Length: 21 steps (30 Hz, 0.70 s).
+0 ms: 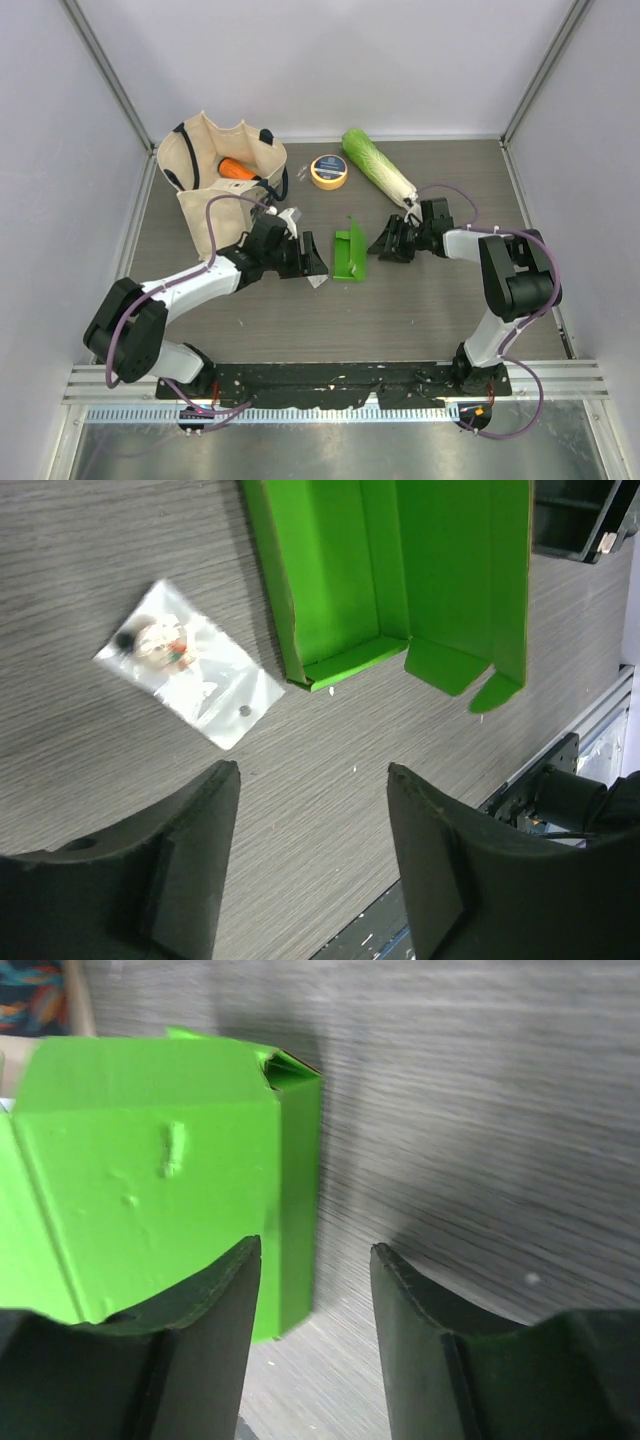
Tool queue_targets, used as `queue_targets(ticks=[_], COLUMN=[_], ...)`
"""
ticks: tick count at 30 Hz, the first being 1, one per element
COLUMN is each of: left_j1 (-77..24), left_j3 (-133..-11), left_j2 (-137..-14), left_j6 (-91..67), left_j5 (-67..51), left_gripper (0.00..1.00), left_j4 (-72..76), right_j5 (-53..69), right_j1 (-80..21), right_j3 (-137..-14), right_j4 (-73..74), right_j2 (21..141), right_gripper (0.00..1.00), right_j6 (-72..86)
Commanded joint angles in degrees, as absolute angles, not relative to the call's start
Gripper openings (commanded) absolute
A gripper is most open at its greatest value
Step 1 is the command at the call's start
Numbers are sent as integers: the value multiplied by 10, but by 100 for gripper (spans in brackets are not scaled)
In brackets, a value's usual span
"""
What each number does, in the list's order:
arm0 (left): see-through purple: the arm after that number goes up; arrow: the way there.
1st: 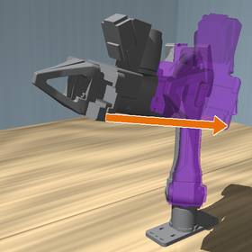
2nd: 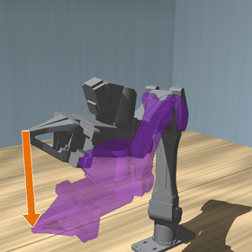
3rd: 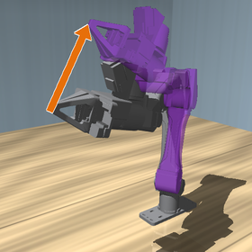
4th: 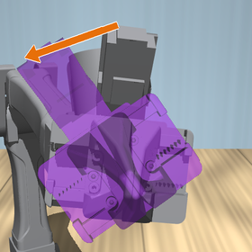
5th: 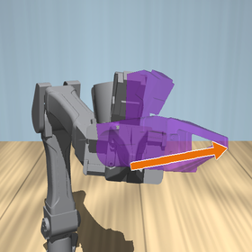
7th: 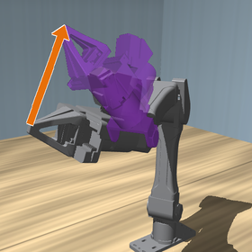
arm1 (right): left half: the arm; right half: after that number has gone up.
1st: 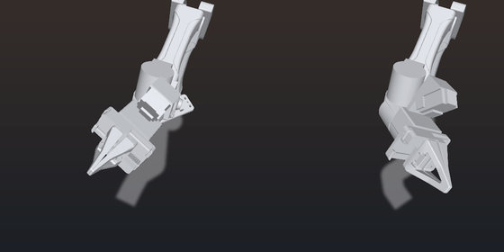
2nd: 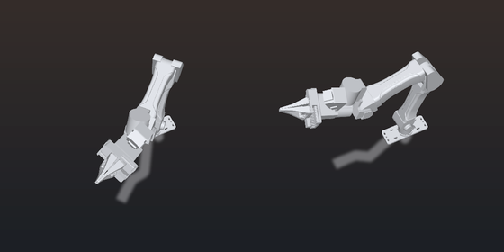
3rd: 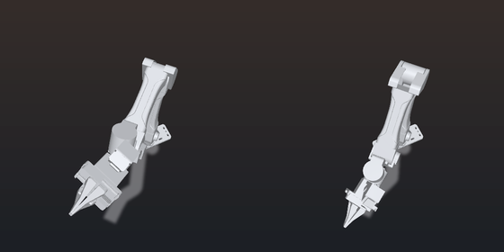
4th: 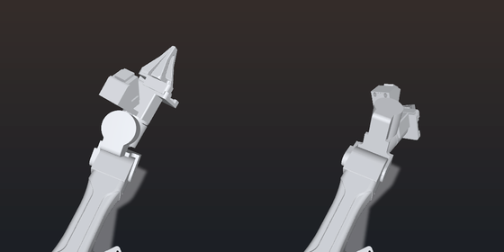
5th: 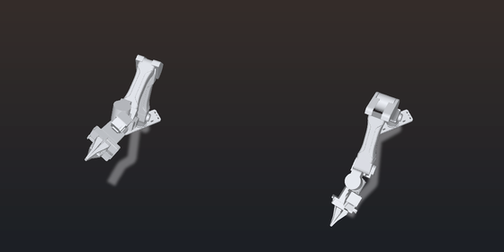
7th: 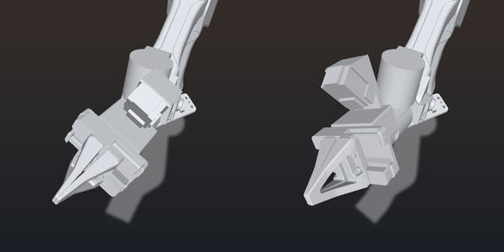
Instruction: Fold the paper box
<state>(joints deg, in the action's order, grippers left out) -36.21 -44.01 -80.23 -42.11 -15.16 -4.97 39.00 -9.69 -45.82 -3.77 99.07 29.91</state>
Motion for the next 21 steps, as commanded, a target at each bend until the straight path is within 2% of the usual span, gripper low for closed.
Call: queue_targets(ticks=[1,4,8,12,13,17,21], left_j1=[-360,-360,-360,-360,-360,-363,-370], left_j3=[-459,-454,-453,-489,-502,-550,-551], left_j2=[-816,-814,-793,-803,-813,-877,-901], left_j6=[-438,-446,-439,-412,-402,-359,-339], left_j5=[-172,-167,-81,18,31,101,110], left_gripper=[69,70,62,90,90,89,77], left_j4=[-7,-3,-49,-136,-178,-244,-205], right_j5=[277,214,134,71,71,81,80], right_j1=[-100,-101,-129,-177,-184,-206,-228], right_j3=[-466,-473,-461,-467,-468,-465,-455], right_j4=[48,90,130,164,166,172,166], right_j2=[959,912,811,740,729,702,695], right_gripper=[54,55,56,57,57,58,57], right_j6=[225,214,213,213,215,225,230])
